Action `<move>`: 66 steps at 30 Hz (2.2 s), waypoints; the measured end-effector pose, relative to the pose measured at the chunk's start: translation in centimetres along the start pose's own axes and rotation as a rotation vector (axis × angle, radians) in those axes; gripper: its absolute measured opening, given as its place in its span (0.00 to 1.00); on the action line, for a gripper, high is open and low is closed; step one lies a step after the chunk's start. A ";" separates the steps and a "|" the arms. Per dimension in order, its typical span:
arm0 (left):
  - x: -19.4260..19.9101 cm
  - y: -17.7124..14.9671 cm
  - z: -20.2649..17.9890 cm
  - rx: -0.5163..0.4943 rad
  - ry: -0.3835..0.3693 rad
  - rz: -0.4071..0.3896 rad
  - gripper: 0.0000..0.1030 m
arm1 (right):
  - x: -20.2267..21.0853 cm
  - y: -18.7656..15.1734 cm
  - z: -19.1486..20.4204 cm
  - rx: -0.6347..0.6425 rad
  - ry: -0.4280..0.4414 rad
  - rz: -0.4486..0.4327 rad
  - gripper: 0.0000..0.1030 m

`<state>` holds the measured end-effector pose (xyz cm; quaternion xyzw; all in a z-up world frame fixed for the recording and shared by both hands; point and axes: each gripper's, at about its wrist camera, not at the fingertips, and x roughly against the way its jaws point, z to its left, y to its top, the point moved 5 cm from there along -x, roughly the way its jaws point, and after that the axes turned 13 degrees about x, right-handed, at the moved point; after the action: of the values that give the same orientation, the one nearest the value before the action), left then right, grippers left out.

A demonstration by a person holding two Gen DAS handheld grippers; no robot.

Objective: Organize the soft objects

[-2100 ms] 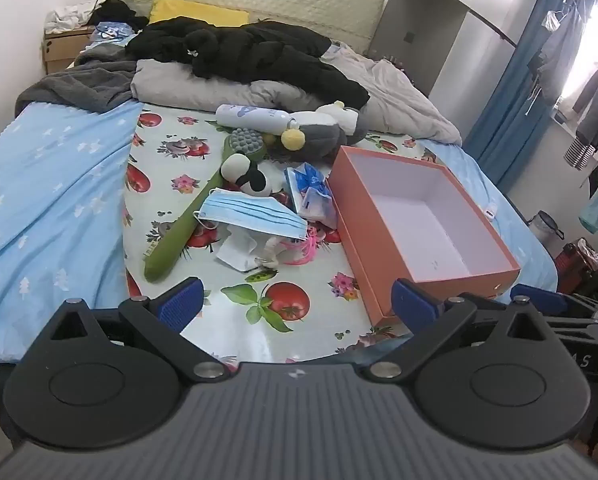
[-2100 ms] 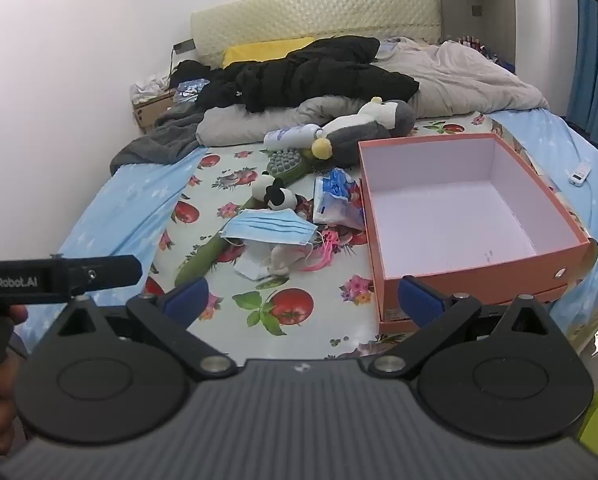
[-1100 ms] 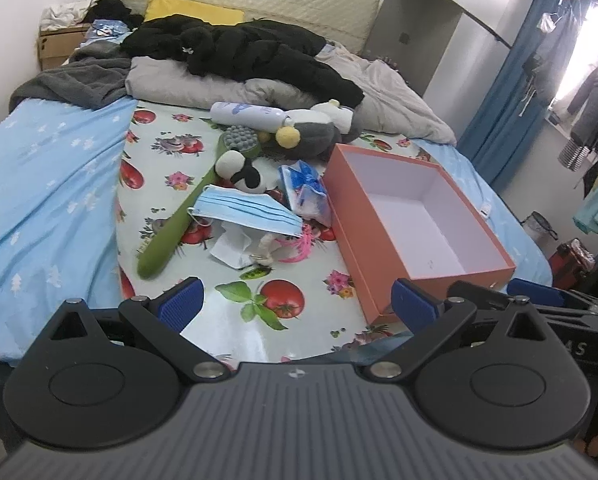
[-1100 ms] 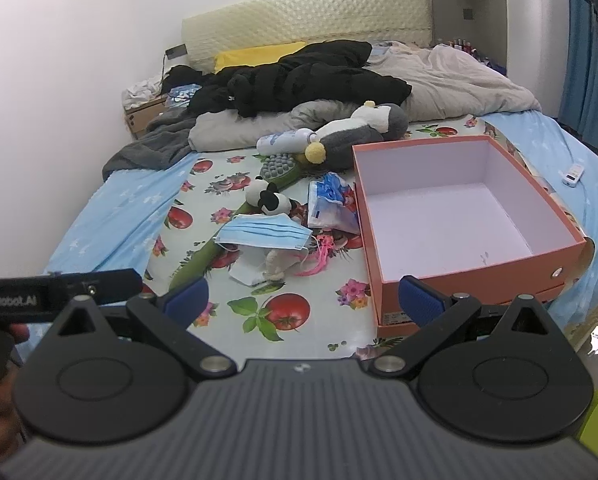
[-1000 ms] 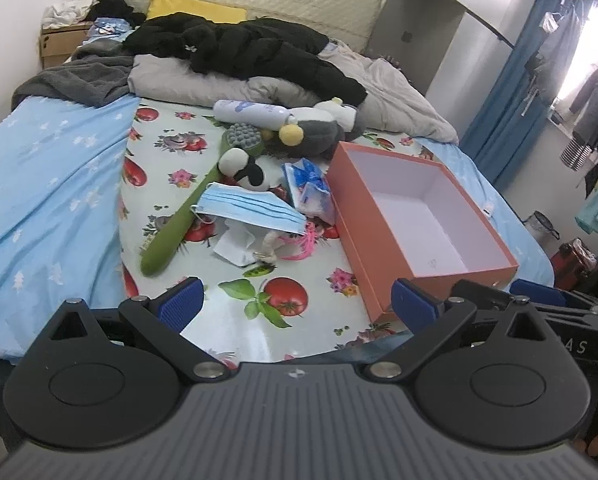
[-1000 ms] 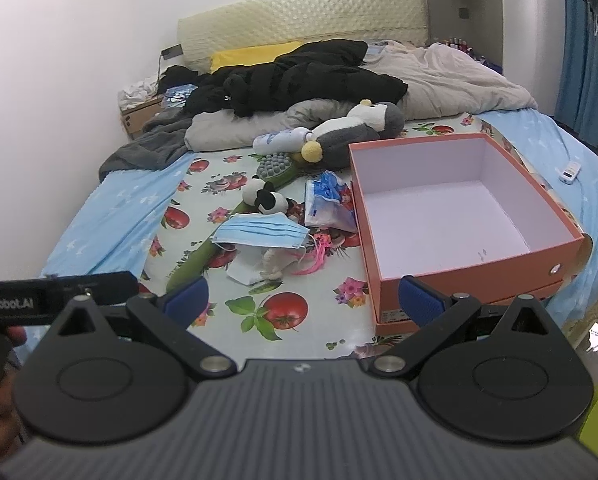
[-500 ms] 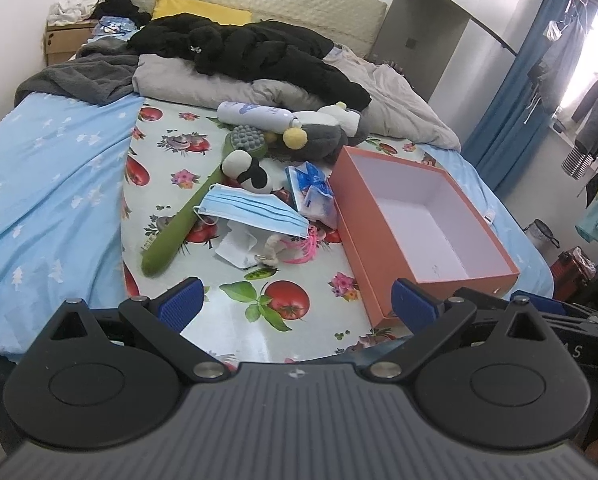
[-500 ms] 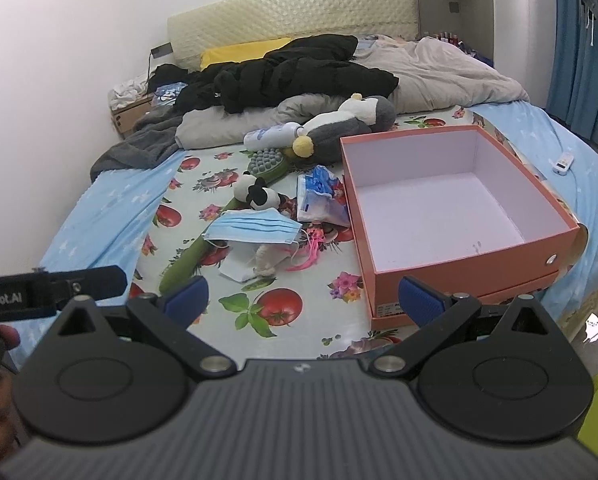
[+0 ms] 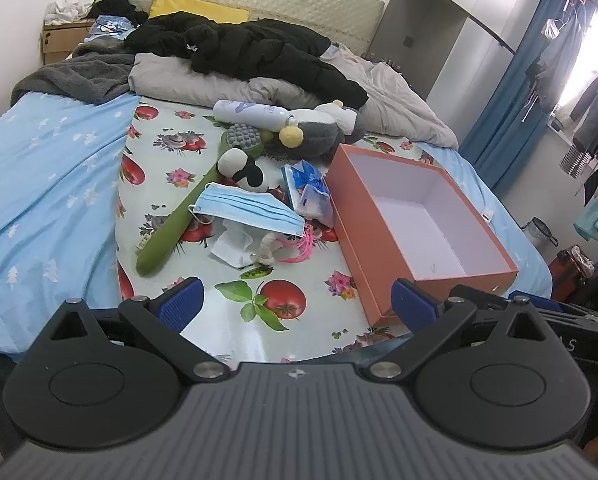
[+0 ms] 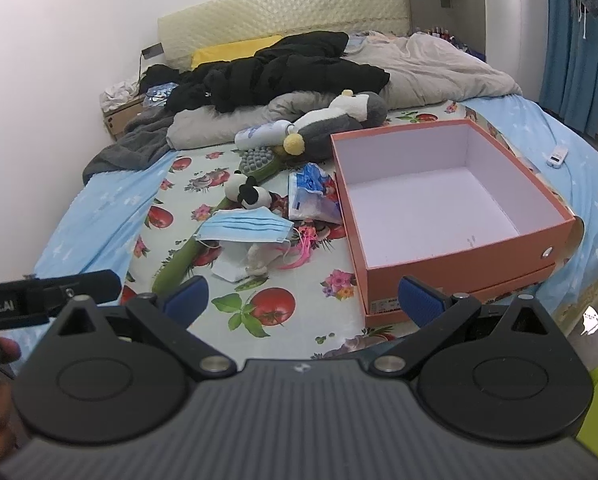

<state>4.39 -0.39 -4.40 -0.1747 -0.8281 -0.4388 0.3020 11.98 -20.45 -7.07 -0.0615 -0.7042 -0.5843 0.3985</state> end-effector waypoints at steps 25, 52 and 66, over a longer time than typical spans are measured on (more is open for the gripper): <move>-2.5 -0.5 1.7 -0.025 0.040 -0.054 0.99 | -1.2 -1.1 -1.1 -0.065 -0.013 -0.011 0.79; -13.0 3.4 3.8 0.056 -0.016 0.049 0.81 | -11.0 3.1 1.0 -0.047 0.032 -0.031 0.60; -26.7 4.0 6.3 0.073 0.013 0.217 0.47 | -25.4 3.9 1.0 -0.013 -0.042 0.138 0.22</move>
<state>24.62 6.41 -22.14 -0.2492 -0.8178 -0.3741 0.3593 30.80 -8.77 -20.12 -0.1247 -0.7026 -0.5589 0.4225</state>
